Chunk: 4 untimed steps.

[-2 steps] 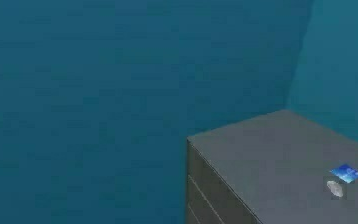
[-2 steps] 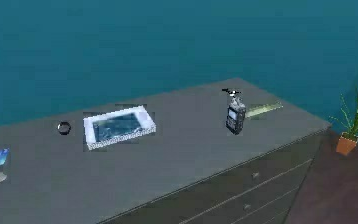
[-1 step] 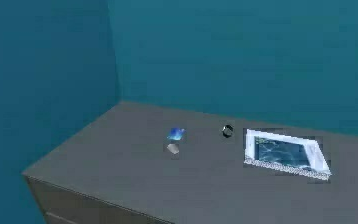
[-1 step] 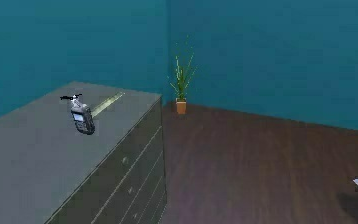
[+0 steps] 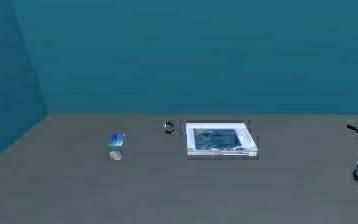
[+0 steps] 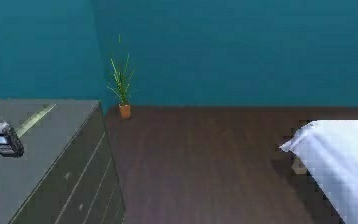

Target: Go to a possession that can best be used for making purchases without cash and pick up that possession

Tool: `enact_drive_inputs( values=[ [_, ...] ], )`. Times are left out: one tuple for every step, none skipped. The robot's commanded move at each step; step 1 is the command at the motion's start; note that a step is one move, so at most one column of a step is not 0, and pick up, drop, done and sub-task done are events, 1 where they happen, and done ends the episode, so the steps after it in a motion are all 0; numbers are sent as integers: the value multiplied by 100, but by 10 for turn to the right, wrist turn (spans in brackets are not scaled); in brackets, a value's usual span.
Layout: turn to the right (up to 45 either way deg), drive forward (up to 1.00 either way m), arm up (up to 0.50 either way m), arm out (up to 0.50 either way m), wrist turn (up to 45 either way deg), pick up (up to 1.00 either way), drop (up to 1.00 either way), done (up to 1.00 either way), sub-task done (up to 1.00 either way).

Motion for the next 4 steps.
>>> enact_drive_inputs(
  values=[
    [0,10,0,0,0,0,0,0,0],
    [-450,0,0,0,0,0,0,0,0],
    [-450,0,0,0,0,0,0,0,0],
    [-180,0,0,0,0,0,0,0,0]
  ],
)
